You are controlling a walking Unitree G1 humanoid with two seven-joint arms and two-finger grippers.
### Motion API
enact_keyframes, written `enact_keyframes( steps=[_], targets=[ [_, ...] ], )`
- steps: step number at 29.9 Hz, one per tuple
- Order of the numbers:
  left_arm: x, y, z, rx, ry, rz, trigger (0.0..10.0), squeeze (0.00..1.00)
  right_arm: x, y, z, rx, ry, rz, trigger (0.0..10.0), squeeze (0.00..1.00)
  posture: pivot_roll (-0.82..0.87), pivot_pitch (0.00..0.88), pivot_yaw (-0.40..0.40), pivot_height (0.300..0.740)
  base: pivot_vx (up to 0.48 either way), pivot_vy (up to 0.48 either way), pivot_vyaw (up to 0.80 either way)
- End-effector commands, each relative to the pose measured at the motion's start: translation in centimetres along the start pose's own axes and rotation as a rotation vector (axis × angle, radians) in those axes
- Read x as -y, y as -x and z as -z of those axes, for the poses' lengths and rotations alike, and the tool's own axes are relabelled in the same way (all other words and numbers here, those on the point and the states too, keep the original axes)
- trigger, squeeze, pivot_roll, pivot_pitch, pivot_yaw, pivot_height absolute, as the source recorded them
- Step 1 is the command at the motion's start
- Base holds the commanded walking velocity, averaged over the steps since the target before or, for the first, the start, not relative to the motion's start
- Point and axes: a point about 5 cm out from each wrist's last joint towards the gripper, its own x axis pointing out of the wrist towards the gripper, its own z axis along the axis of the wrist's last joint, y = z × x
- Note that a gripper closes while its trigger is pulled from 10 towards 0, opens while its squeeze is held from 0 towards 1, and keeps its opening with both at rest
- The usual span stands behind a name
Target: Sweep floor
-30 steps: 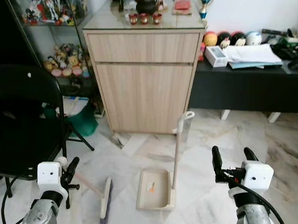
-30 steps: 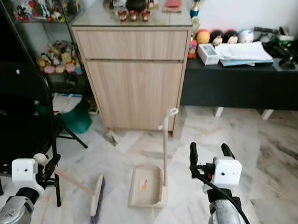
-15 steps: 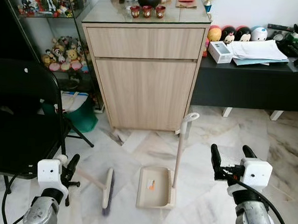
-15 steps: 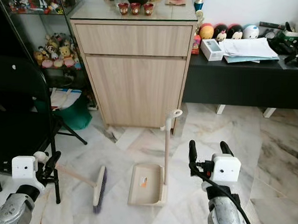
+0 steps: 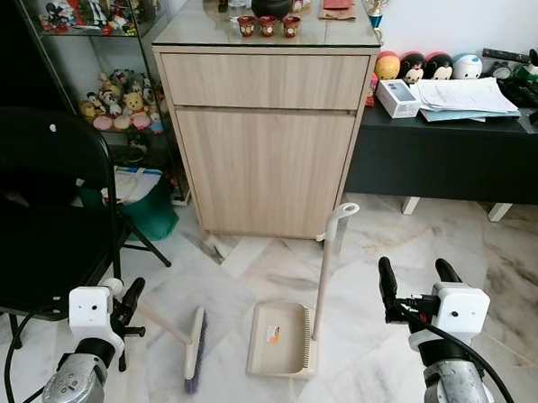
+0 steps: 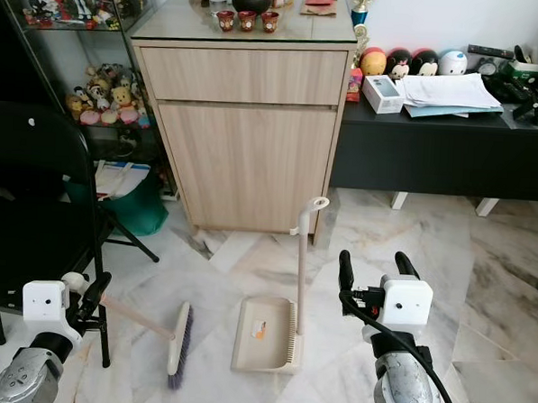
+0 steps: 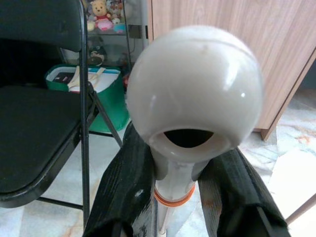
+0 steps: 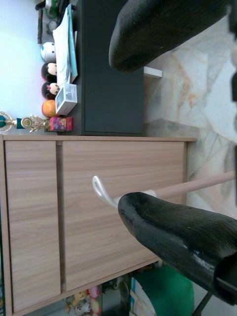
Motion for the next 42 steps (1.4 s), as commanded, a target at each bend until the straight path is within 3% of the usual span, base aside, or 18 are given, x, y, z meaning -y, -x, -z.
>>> enact_keyframes(
  steps=[1,20,38,39,41,42],
  targets=[
    [-0.21,-0.31,-0.58,0.023,-0.015,0.002,10.0,0.00,0.00,0.02,-0.34,0.007,-0.007,-0.001,10.0,0.00,-0.09,0.056,0.056,0.740,0.300,0.000,0.00],
    [-0.54,-0.37,-0.88,0.042,-0.017,-0.015,10.0,0.00,-0.20,-0.24,-0.33,0.010,-0.013,-0.007,10.0,0.00,-0.09,0.063,0.056,0.740,0.324,0.000,0.00],
    [-0.98,-0.35,-1.07,0.052,-0.016,-0.036,10.0,0.00,-0.68,0.04,-0.17,0.004,-0.032,-0.015,10.0,0.00,-0.09,0.067,0.061,0.740,0.000,0.000,0.00],
    [-0.99,-0.35,-1.06,0.051,-0.016,-0.036,10.0,0.00,-0.73,0.07,-0.13,0.003,-0.032,-0.016,10.0,0.22,-0.09,0.066,0.061,0.740,0.000,0.000,0.00],
    [-0.95,-0.41,-1.02,0.047,-0.014,-0.034,10.0,0.00,-0.69,0.08,-0.04,0.002,-0.038,-0.008,10.0,1.00,-0.09,0.066,0.061,0.740,0.000,0.000,0.00],
    [-0.95,-0.41,-1.02,0.047,-0.014,-0.034,10.0,0.00,-0.69,0.08,-0.04,0.002,-0.038,-0.008,10.0,1.00,-0.09,0.066,0.061,0.740,0.000,0.000,0.00]
  ],
)
